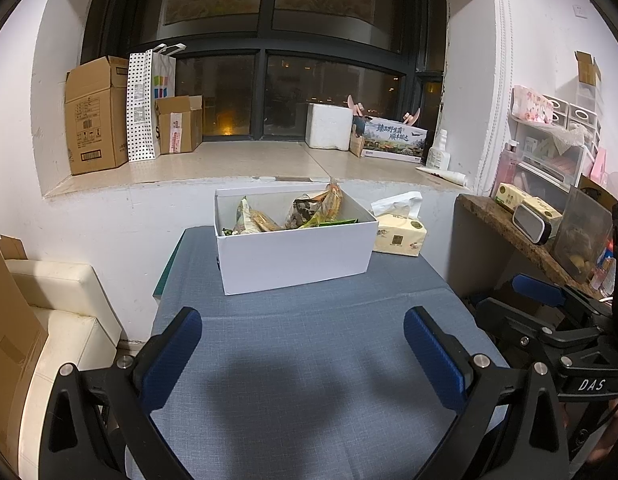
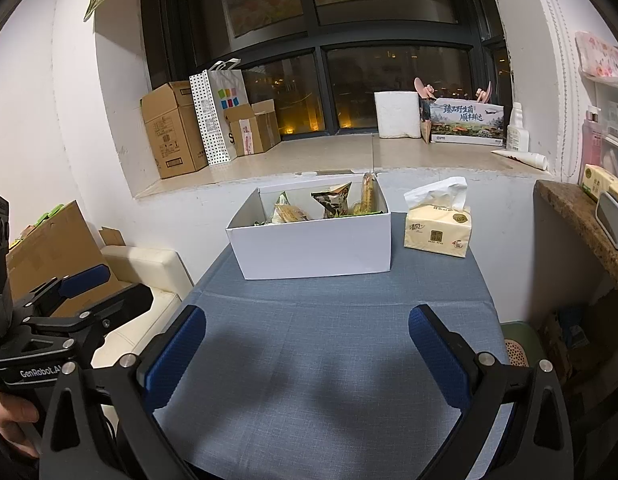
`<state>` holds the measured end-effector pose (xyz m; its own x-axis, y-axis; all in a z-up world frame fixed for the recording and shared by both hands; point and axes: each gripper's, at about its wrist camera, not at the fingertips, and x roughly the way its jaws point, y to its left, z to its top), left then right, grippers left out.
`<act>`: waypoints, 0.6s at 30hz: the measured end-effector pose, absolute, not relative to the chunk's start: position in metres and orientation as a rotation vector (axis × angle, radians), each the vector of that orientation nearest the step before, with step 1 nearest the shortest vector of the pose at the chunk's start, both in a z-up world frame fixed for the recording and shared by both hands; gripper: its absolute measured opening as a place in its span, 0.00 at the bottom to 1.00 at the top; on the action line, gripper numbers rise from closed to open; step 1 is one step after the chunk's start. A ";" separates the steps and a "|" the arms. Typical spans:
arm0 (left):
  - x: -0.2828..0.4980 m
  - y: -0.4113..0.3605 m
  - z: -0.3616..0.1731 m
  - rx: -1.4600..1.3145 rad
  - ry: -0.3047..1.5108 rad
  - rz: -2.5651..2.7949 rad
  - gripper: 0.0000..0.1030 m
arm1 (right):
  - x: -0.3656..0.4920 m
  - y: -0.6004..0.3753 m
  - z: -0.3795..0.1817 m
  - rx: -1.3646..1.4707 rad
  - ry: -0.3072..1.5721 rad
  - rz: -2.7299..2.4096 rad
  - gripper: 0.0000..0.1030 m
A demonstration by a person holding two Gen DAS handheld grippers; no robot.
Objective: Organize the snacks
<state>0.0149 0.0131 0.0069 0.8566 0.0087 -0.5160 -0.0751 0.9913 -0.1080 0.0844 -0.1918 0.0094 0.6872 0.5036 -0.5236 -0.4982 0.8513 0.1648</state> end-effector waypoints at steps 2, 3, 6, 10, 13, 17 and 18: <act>0.015 0.013 0.007 -0.126 0.541 0.043 1.00 | 0.085 -0.192 0.010 0.009 0.590 0.561 1.00; 0.014 0.013 0.006 -0.125 0.542 0.044 1.00 | 0.085 -0.193 0.010 0.009 0.590 0.562 1.00; 0.015 0.013 0.007 -0.126 0.541 0.042 1.00 | 0.085 -0.192 0.010 0.008 0.590 0.561 1.00; 0.015 0.013 0.007 -0.125 0.541 0.042 1.00 | 0.084 -0.192 0.010 0.008 0.591 0.561 1.00; 0.015 0.013 0.007 -0.124 0.541 0.042 1.00 | 0.084 -0.192 0.009 0.007 0.590 0.563 1.00; 0.015 0.013 0.007 -0.123 0.545 0.041 1.00 | 0.084 -0.192 0.009 0.005 0.590 0.565 1.00; 0.016 0.012 0.007 -0.121 0.546 0.041 1.00 | 0.084 -0.192 0.009 0.005 0.589 0.565 1.00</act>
